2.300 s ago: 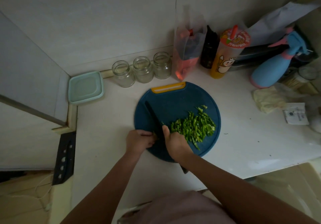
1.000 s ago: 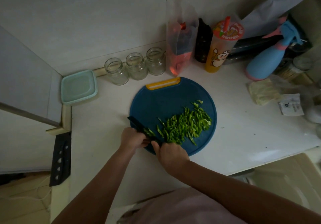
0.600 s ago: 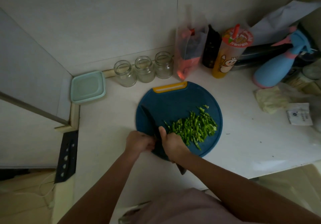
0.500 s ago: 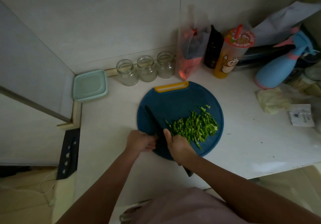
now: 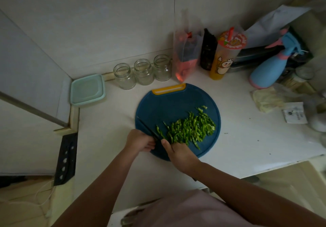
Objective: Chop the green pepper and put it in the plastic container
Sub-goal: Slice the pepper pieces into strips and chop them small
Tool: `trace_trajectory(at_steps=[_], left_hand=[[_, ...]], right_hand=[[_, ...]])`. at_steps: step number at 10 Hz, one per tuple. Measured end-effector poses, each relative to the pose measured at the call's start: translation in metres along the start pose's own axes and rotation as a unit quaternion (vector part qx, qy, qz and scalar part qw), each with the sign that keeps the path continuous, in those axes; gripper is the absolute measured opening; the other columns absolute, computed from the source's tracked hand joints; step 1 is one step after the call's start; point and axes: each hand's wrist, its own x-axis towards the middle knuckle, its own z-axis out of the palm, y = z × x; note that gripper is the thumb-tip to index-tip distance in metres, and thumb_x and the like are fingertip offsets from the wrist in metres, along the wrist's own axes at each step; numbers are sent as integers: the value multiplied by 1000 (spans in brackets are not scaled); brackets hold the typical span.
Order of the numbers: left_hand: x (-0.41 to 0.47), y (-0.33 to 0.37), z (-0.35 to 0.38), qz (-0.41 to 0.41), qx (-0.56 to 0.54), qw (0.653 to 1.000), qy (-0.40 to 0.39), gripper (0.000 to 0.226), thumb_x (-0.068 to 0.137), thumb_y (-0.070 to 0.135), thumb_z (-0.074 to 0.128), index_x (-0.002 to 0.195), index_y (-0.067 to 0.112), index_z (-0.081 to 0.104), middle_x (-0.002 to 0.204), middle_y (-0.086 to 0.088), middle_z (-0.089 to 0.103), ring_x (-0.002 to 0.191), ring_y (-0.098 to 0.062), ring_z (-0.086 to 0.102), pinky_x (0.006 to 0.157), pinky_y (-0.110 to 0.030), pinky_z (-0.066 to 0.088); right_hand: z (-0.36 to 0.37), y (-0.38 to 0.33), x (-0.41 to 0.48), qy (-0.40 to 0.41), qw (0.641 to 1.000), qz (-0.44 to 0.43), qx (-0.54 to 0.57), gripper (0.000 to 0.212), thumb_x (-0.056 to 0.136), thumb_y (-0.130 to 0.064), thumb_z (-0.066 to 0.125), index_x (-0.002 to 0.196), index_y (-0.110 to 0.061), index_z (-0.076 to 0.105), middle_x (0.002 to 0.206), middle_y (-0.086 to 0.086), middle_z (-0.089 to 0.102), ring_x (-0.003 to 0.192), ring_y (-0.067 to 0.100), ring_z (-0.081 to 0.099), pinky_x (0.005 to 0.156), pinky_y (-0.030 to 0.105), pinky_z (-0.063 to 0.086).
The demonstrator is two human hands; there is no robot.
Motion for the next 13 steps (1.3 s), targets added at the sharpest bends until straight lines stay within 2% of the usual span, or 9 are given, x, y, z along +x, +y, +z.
trace_trajectory(at_steps=[3, 6, 7, 8, 9, 10, 11, 12, 13], left_hand=[[-1, -2, 0, 16, 1, 1000, 5, 13, 80, 4, 67, 86, -8, 65, 70, -16, 67, 63, -22, 67, 51, -24, 55], [2, 3, -3, 15, 27, 999, -18, 12, 82, 1, 65, 71, -2, 61, 67, -14, 64, 60, -21, 64, 54, -25, 55], [3, 3, -3, 25, 45, 999, -10, 11, 81, 0, 63, 69, -3, 63, 68, -16, 66, 64, -25, 66, 65, -33, 57], [4, 2, -5, 36, 52, 998, -2, 14, 79, -1, 61, 65, -1, 65, 65, -15, 68, 59, -23, 67, 61, -32, 59], [5, 0, -5, 36, 49, 998, 3, 16, 78, 0, 60, 63, 1, 65, 60, -12, 67, 54, -21, 66, 55, -29, 57], [3, 1, -4, 35, 46, 998, 0, 15, 80, 1, 61, 65, 0, 64, 60, -12, 66, 53, -19, 65, 51, -26, 56], [1, 2, -4, 18, 39, 999, -9, 13, 81, 2, 65, 68, -1, 62, 64, -13, 65, 55, -20, 64, 54, -26, 56], [0, 4, -2, 5, 41, 999, -19, 17, 82, 6, 68, 69, 1, 59, 65, -11, 63, 52, -16, 61, 51, -22, 53], [-5, 8, 8, -15, 43, 998, -41, 24, 88, 9, 63, 66, 3, 54, 63, -8, 59, 51, -14, 57, 47, -19, 48]], right_hand=[[4, 0, 1, 24, 999, 2, 44, 56, 101, -45, 27, 64, -8, 46, 53, 3, 41, 59, 22, 48, 67, 33, 38], [-4, -16, -2, -57, 990, 112, 58, 65, 98, -52, 27, 124, 3, 50, 67, 12, 54, 52, 20, 49, 49, 30, 43], [5, -16, 6, -40, 994, 90, -55, 54, 101, -16, 37, 147, 2, 16, 105, 26, 54, 83, 32, 54, 77, 41, 45], [14, -21, 7, -4, 996, 31, -83, 47, 103, -35, 19, 114, -8, 56, 69, 8, 43, 58, 19, 38, 66, 37, 43], [21, -21, 19, 12, 994, 24, -104, 46, 104, -31, 18, 116, -8, 56, 68, 5, 40, 57, 17, 37, 52, 27, 28], [16, -26, 22, 20, 995, 80, -47, 55, 100, -2, 26, 150, -4, 3, 110, 24, 52, 96, 36, 55, 68, 37, 44], [4, -18, 19, 15, 994, 102, -27, 62, 97, 4, 28, 148, 0, -7, 120, 25, 51, 103, 37, 56, 82, 41, 46], [-7, -10, 8, 27, 989, 112, 95, 47, 102, -38, 31, 117, 0, 53, 78, 17, 58, 61, 26, 58, 54, 35, 47], [-21, -4, 1, 4, 949, 167, 267, 61, 94, -62, 27, 65, -12, 44, 47, 3, 39, 31, 16, 35, 38, 20, 30]])
